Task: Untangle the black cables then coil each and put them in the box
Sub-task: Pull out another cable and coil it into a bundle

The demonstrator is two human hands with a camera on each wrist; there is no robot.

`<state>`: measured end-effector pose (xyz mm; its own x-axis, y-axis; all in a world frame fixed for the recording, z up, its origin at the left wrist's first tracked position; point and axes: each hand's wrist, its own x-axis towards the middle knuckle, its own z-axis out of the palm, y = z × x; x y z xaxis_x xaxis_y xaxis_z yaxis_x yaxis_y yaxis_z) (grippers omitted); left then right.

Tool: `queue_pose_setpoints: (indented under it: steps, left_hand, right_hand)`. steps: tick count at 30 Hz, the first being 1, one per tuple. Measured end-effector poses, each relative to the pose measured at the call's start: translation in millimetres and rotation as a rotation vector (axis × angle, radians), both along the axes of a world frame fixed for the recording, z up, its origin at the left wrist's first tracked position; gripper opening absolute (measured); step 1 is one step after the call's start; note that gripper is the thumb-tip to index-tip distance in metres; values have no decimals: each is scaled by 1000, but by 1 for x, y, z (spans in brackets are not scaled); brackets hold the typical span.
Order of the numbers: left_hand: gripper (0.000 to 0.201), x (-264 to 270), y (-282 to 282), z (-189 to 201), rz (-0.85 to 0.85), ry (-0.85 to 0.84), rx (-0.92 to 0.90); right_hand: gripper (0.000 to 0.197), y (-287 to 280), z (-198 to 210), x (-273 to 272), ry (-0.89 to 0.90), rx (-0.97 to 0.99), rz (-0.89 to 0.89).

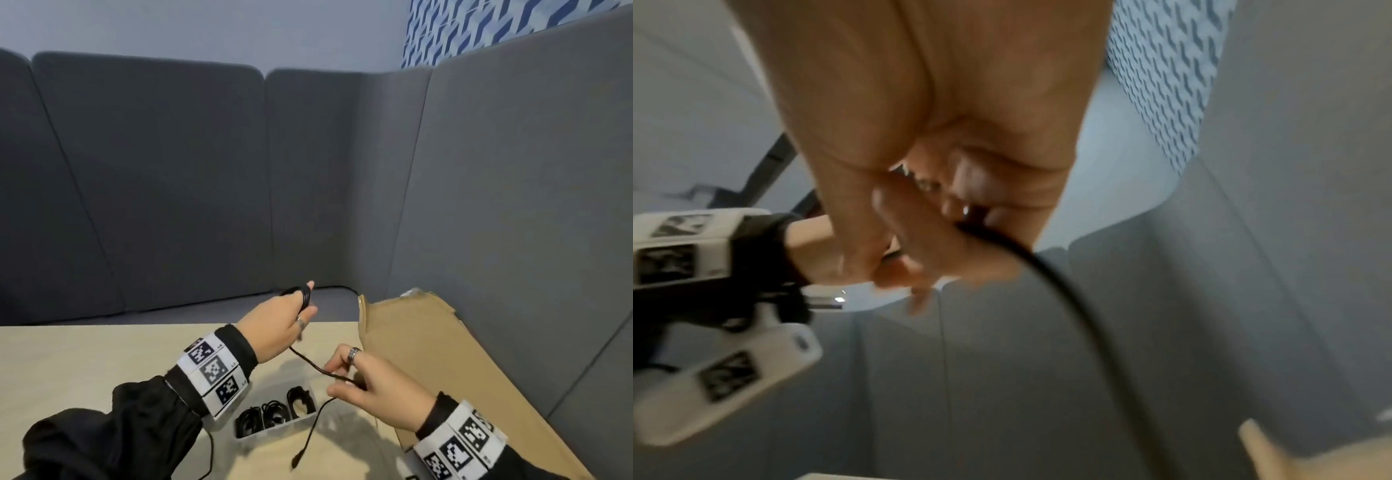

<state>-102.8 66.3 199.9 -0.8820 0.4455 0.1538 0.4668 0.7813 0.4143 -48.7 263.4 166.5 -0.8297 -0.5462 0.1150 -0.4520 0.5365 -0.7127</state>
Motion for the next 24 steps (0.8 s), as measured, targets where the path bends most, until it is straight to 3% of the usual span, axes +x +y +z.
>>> queue_pose_setpoints:
  steps: [2,4,6,8,10,12,13,15,17,19,21,22,24]
  left_hand:
    - [57,2,-9,-5,14,-135,-135]
    - [51,11,-11,-6,-35,-410,-102]
    - [32,19,-9,-4,-161,-674,83]
    - [27,25,-7,-2,-315,-847,376]
    - [32,27,-3,-1,-416,-927,713]
    - [43,26,0,4,-438,-994,1078]
    - [50,25,2,8,-431,-1005,1242]
    - [54,23,6,16,-388,-920,1467]
    - [45,19,10,19,-265,-745,1559]
    - [39,14,7,16,-120,-409,1437]
    - [37,8,-5,15,-23,-63,1133]
    - [38,4,-13,14,16,38,946]
    - [42,-5,-25,6,91,65,498]
  right_hand:
    - [12,17,-2,-10,10,138,-43]
    - [8,25,-2,-24,164,188,-185]
    - [33,26,-7,-38,368,138,-326]
    - [48,18,-11,-44,454,11,-391]
    - [38,4,-17,-43,298,-159,-301]
    - [26,-16,-23,-33,-12,-362,-104]
    - [30,-25,-28,-27,-153,-409,-52]
    - [41,-35,-35,-17,-350,-430,1]
    - [44,-35,-38,-9,-393,-414,24]
    - [45,-26,-37,-6,-357,-353,7]
    - [41,-14,-39,-1,-316,-258,-22]
    - [39,-8,-39,0,-264,-199,-29]
    - [36,2,-30,1,-80,-134,-67]
